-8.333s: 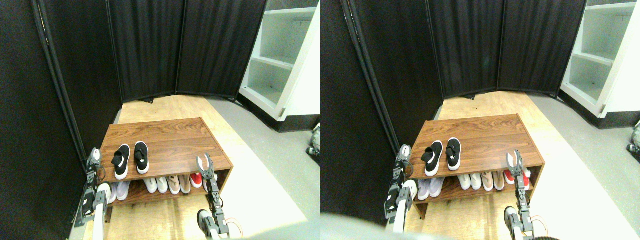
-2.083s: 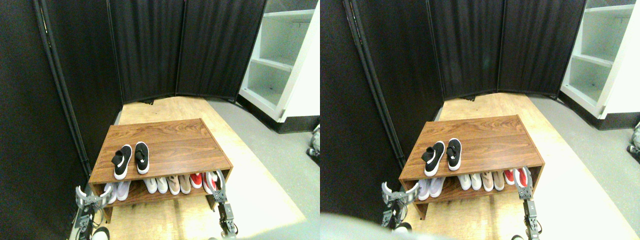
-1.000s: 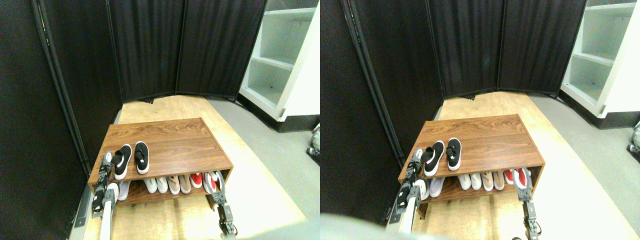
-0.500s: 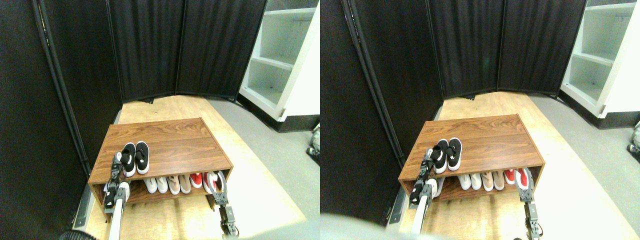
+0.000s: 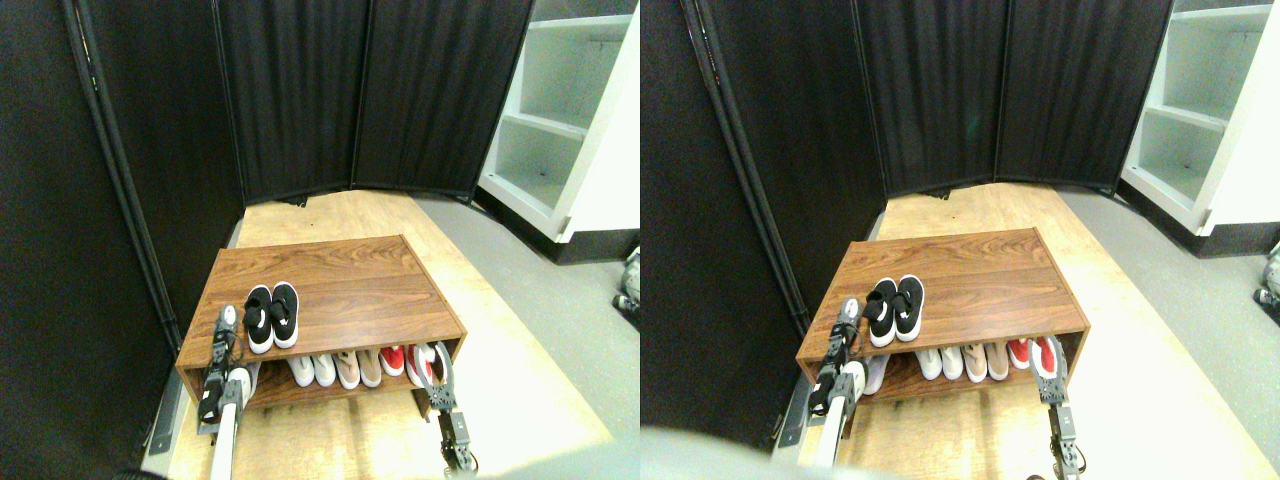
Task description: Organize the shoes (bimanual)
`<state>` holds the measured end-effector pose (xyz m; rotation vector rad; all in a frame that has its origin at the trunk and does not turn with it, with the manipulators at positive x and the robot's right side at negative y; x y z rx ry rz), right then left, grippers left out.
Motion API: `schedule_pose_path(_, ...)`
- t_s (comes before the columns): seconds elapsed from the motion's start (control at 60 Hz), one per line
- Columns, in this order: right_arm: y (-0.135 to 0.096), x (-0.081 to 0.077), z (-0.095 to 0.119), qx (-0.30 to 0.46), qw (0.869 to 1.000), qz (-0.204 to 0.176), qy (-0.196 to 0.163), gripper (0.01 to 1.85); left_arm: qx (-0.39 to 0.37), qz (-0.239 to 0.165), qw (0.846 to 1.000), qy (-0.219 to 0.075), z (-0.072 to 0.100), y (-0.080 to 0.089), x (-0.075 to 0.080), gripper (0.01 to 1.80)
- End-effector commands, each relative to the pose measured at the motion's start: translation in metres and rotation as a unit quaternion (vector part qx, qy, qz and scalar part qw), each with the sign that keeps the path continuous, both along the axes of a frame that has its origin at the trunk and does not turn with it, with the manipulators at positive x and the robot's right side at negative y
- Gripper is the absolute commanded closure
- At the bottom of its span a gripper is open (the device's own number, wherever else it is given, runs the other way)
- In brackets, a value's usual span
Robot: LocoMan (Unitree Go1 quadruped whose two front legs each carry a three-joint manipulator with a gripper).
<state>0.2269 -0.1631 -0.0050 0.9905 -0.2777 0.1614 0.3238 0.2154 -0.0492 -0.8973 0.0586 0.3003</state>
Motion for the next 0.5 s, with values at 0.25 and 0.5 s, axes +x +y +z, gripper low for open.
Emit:
schedule_pose_path(0.25, 0.003, 0.003, 0.006, 0.003, 1.0, 0.004, -0.026, 1.61, 0.005, -0.007, 0.997, -0.082, 0.027, 0.05, -0.026, 1.8)
schedule_pose_path(0.5, 0.007, 0.006, 0.006, 0.01, 0.999, 0.015, -0.027, 1.61, -0.063, -0.04, 0.993, -0.096, 0.049, 0.033, -0.074, 1.8)
